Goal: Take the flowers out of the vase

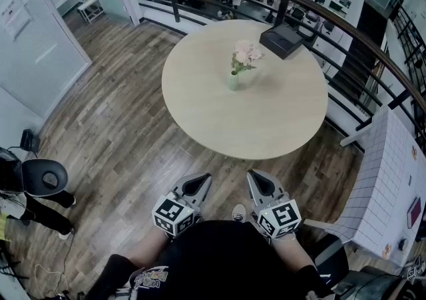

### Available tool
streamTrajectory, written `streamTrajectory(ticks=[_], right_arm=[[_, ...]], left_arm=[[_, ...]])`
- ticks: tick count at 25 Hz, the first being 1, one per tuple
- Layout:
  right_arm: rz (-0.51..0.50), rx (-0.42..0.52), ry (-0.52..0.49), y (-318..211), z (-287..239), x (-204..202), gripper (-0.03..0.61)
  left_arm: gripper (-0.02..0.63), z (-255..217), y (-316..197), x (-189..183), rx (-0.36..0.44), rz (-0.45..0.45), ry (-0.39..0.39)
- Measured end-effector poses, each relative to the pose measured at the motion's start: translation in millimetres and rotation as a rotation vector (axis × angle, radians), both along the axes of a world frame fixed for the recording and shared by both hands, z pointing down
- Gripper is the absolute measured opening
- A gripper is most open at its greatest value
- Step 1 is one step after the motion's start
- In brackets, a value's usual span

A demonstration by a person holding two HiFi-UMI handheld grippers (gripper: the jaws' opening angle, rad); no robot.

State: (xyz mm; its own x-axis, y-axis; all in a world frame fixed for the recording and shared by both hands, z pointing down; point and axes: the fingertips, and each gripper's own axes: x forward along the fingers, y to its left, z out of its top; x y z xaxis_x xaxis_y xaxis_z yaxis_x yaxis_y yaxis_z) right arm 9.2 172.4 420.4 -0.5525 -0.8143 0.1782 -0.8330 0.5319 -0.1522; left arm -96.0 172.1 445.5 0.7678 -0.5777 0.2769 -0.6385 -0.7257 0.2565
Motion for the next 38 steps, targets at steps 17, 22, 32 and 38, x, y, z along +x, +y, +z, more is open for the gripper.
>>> streamTrajectory(ticks=[17, 22, 32, 38], right_arm=[[-0.014, 0.037, -0.015, 1, -5, -1, 0.02], [-0.017, 0.036, -0.023, -6, -5, 4, 0.02], [-0.05, 0.054, -0.032, -16, -6, 24, 0.02], [-0.078, 0.056, -0.032, -21, -6, 46, 0.02]], left_arm=[[0.006, 4, 4, 2, -0.003, 0.005, -0.003], [0.006, 3, 2, 5, 0.001, -0.005, -0.01], [0.006, 8, -1, 27, 0.001, -0.037, -0.017], [0.006, 8, -7, 54, 0.0, -0.067, -0.013]])
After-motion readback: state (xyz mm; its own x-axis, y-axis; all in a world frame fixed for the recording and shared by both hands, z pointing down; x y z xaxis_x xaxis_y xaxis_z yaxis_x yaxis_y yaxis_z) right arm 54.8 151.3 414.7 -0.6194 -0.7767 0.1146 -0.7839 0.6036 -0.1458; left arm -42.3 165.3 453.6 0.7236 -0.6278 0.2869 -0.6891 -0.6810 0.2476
